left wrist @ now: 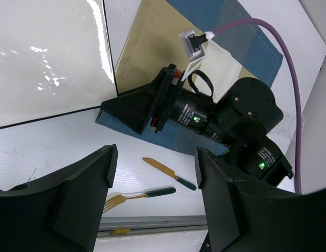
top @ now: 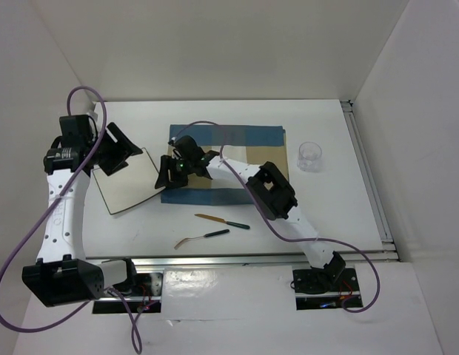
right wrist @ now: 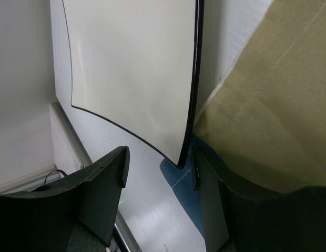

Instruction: Set the dinner table for one person

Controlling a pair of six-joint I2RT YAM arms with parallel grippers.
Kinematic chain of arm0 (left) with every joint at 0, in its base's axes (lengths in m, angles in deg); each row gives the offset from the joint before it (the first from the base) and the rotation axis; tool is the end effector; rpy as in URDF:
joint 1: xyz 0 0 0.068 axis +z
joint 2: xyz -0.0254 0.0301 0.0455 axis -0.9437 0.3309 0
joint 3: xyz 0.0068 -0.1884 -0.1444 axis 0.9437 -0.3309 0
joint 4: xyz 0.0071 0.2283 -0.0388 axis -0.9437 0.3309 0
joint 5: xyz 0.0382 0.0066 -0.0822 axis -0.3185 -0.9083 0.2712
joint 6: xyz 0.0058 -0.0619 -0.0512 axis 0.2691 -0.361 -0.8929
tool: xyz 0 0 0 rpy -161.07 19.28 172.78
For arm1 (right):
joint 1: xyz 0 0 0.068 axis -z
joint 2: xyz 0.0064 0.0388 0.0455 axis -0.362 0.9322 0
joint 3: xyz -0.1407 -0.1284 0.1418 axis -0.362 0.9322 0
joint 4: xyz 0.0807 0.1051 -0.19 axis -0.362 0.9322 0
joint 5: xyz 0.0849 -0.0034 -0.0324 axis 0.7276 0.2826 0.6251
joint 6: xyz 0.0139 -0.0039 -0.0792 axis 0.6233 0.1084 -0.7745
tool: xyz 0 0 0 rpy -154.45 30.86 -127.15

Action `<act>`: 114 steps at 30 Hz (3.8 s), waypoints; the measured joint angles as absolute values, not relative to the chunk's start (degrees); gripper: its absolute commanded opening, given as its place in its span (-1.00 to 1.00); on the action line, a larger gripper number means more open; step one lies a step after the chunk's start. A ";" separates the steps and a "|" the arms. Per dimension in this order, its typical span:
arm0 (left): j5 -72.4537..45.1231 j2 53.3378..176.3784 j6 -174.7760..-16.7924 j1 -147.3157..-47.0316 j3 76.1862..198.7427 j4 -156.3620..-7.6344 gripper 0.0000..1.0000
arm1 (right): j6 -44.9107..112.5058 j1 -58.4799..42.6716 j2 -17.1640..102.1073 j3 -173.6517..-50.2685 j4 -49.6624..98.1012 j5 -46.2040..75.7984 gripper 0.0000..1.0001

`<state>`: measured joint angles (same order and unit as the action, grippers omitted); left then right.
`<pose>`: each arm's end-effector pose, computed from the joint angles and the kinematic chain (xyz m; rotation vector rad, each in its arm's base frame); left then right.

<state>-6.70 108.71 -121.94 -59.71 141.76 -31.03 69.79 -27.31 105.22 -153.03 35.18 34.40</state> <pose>0.2476 0.0296 0.3185 -0.8310 2.1743 -0.5436 0.3248 0.4155 0.1191 -0.4201 2.5100 1.2967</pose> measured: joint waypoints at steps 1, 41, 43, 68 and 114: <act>-6.70 108.62 -121.94 -59.73 141.76 -31.03 0.55 | 69.81 -27.49 105.37 -153.03 35.22 34.47 0.22; -6.64 107.11 -121.68 -60.39 139.90 -30.44 0.55 | 87.82 -28.10 106.49 -144.64 17.86 32.56 -0.32; -6.59 107.11 -121.68 -60.46 139.90 -30.42 0.55 | 88.08 -28.10 106.49 -144.57 18.08 32.17 -0.49; -6.20 108.60 -121.74 -61.42 145.08 -28.85 0.55 | 89.72 -25.45 102.25 -141.93 11.72 35.91 -1.00; -4.80 112.09 -122.03 -61.51 150.24 -28.50 0.55 | 94.68 -3.09 51.98 -84.64 5.21 19.93 -1.00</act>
<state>-4.80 112.09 -122.03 -61.51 150.24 -28.50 94.68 -3.09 51.98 -84.64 5.21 19.93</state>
